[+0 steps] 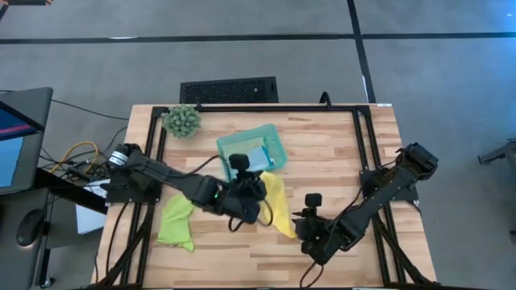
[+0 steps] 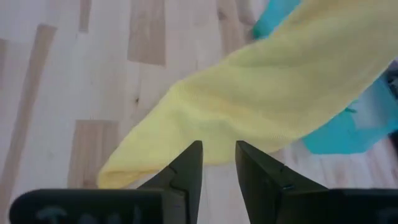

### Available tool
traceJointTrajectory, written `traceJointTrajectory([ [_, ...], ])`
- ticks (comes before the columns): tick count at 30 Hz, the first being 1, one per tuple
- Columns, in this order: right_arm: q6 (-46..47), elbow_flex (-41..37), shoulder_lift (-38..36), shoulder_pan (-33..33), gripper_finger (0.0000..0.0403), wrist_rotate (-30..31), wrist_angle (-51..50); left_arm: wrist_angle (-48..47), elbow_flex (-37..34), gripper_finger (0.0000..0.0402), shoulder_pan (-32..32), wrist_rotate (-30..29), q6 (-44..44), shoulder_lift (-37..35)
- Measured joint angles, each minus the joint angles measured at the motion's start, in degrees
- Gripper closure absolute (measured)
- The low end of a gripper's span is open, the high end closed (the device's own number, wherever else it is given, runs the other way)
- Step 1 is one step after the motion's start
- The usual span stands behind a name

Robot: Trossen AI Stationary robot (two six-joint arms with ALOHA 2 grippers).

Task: Fold microfiber towels
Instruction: Fold the yellow towel

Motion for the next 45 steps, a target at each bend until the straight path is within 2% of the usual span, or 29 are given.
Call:
traceJointTrajectory([
  [5, -6.00, 0.00, 0.00, 2.39, 0.0284, -3.77, 5.84, 0.08, 5.18, 0.0401, -6.98, -1.99, -0.73, -0.44],
  [10, -12.99, 0.00, 0.00, 4.01, 0.0285, -7.07, 13.08, 0.83, 11.45, 0.0401, -12.11, 3.82, -4.62, -0.62],
  [15, -17.01, 0.02, 0.00, 2.50, 0.0285, -11.40, 16.79, -4.68, 11.79, 0.0401, -10.59, -2.76, -7.46, -0.62],
  [20, -17.62, -4.22, -0.02, -0.77, 0.0285, -14.85, 24.07, -12.11, 4.53, 0.0401, -4.28, -2.06, -17.83, -0.48],
  [25, -17.89, -12.17, -0.02, -4.28, 0.0285, -19.13, 35.87, -12.04, -6.83, 0.0398, 0.57, -4.04, -26.20, -0.45],
  [30, -15.29, -16.96, -0.02, -8.55, 0.0285, -22.90, 44.47, -16.29, -13.78, 0.0354, 4.20, -4.26, -33.95, -0.47],
  [38, -14.26, -17.49, -0.02, -10.58, 0.0285, -29.04, 45.00, -29.25, -14.75, 0.0248, 6.87, -4.36, -43.88, -0.63],
  [41, -14.24, -17.46, -0.02, -10.34, 0.0285, -28.25, 42.68, -32.29, -14.73, 0.0225, 5.02, -4.50, -47.23, -0.99],
  [45, -13.93, -17.46, 0.40, -10.37, 0.0285, -24.99, 40.22, -39.24, -14.73, 0.0216, 0.88, -6.27, -54.18, -1.28],
])
